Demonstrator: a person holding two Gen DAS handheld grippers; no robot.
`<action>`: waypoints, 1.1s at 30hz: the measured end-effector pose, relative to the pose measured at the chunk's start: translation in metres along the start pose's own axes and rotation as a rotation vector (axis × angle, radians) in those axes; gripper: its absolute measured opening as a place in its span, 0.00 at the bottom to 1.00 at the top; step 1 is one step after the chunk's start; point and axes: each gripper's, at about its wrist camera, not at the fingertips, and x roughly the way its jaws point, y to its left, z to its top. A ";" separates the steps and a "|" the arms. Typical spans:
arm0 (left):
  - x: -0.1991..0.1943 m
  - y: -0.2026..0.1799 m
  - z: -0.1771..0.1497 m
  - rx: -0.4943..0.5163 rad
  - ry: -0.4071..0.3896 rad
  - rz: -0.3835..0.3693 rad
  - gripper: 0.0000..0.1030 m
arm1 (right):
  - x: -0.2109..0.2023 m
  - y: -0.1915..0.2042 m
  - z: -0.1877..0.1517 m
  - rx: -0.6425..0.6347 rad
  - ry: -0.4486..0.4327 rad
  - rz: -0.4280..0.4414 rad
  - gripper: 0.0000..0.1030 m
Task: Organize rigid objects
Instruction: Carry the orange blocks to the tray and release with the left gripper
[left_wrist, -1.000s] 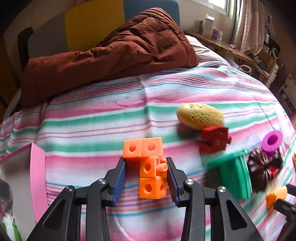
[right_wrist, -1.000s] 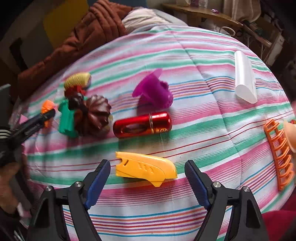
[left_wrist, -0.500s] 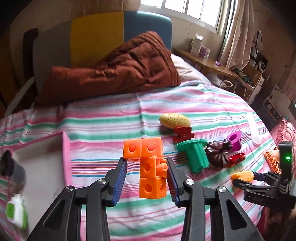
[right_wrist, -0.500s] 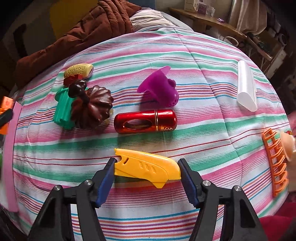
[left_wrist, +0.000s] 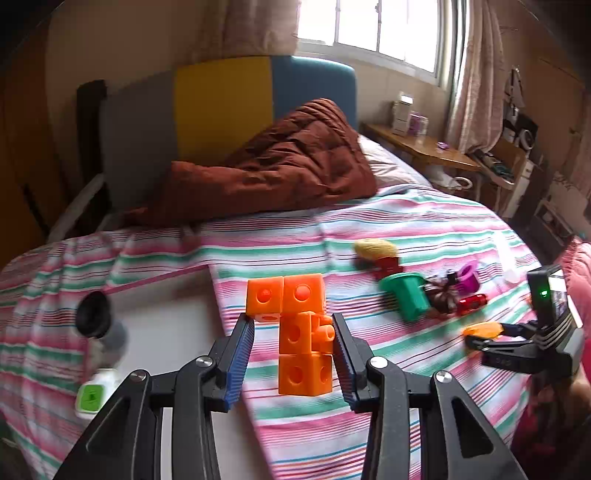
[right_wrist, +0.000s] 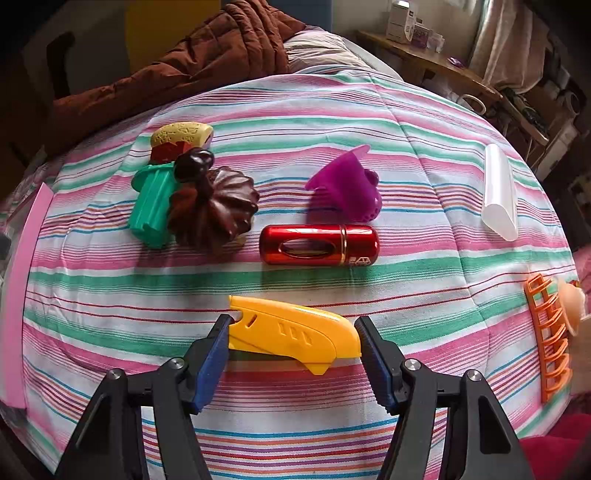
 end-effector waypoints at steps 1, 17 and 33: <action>-0.004 0.006 -0.001 -0.003 -0.003 0.015 0.40 | 0.000 0.001 0.000 -0.002 -0.002 0.001 0.65; -0.072 0.037 0.003 -0.013 -0.142 0.098 0.40 | 0.004 0.016 -0.001 -0.042 -0.023 0.010 0.65; -0.056 0.041 0.011 0.007 -0.099 0.099 0.41 | 0.005 0.016 0.001 -0.044 -0.031 0.001 0.65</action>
